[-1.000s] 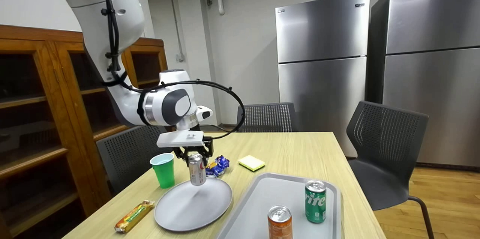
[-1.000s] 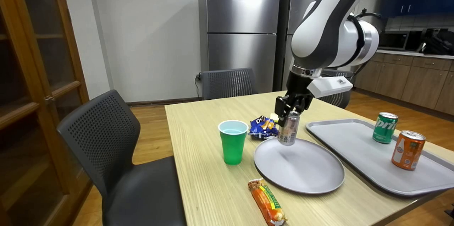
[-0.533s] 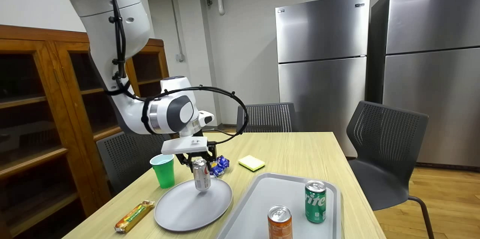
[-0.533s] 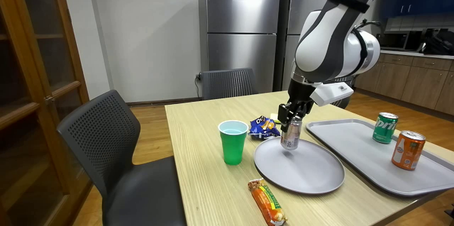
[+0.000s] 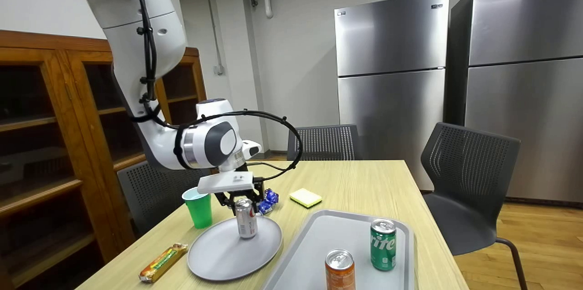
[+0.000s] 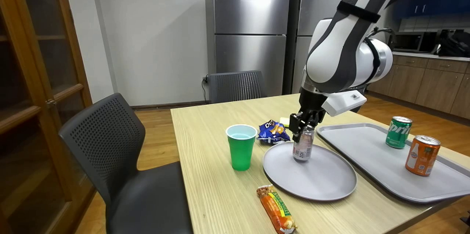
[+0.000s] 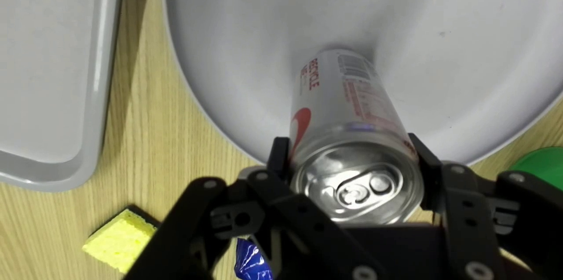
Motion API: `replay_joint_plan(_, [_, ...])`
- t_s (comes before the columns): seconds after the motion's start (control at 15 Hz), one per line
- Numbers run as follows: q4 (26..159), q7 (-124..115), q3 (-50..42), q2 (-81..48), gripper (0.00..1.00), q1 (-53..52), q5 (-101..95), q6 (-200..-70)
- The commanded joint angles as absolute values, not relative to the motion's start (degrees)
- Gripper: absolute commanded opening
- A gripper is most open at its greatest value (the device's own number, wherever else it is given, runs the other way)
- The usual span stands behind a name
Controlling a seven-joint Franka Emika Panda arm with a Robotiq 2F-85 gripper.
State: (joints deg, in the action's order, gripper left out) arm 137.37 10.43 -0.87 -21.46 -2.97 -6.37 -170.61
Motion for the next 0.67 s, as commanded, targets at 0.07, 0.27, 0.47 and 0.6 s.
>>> replay_joint_plan(0.07, [137.0,7.7,-1.6,-21.0,0.39,-4.9,-8.2,-171.3])
replay_joint_plan(0.27, [136.7,7.2,-1.7,-21.3,0.39,-6.0,-8.4,-171.5])
replay_joint_plan(0.47, [136.4,6.9,-1.5,-21.4,0.39,-6.8,-8.4,-171.3])
replay_joint_plan(0.6, [136.2,6.7,-1.6,-21.6,0.39,-7.3,-8.4,-171.2])
